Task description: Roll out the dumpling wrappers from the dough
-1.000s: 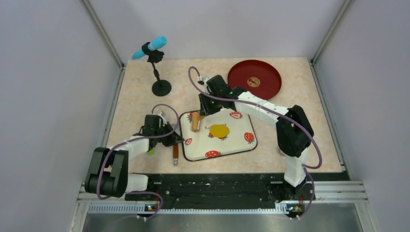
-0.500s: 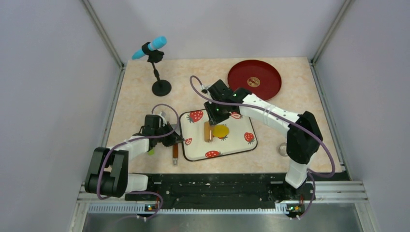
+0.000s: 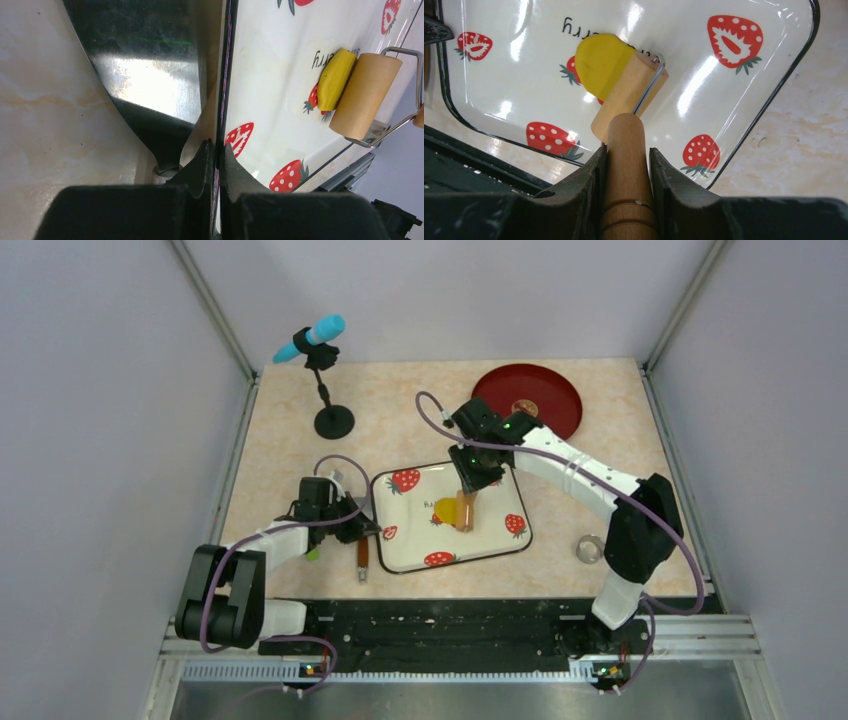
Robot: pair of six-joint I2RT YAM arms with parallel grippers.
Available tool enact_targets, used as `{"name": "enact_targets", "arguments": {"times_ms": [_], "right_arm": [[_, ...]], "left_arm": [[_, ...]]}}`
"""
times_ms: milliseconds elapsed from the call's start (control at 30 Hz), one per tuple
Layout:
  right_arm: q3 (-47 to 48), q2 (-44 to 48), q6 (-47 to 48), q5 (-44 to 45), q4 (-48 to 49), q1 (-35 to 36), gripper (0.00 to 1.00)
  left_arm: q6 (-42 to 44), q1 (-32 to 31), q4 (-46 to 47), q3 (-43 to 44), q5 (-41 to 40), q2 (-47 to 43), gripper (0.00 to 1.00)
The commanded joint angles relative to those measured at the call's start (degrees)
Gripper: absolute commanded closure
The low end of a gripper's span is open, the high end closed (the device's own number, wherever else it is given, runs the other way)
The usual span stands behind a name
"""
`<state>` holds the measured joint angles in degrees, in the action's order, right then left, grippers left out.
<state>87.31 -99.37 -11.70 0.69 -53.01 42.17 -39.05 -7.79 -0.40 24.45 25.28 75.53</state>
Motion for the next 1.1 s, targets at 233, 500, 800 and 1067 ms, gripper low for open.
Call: {"name": "enact_targets", "arguments": {"times_ms": [233,500,800,1067], "right_arm": [[-5.95,-1.86,2.23,-3.72,5.01,-3.76,1.00],[-12.94,-5.73,2.39,-1.88,4.92,-4.38,1.00],[-18.73,-10.05,2.33,-1.03,7.24,-5.51,1.00],[-22.29,-10.16,2.27,-1.69,9.09,-6.57,1.00]], "left_arm": [[1.79,0.94,-3.11,-0.28,-5.23,0.95,1.00],[1.99,0.83,-3.28,-0.10,-5.15,1.21,1.00],[1.99,0.85,-3.37,-0.19,-5.28,0.91,1.00],[2.01,0.85,-3.37,-0.19,-5.34,0.89,1.00]]}}
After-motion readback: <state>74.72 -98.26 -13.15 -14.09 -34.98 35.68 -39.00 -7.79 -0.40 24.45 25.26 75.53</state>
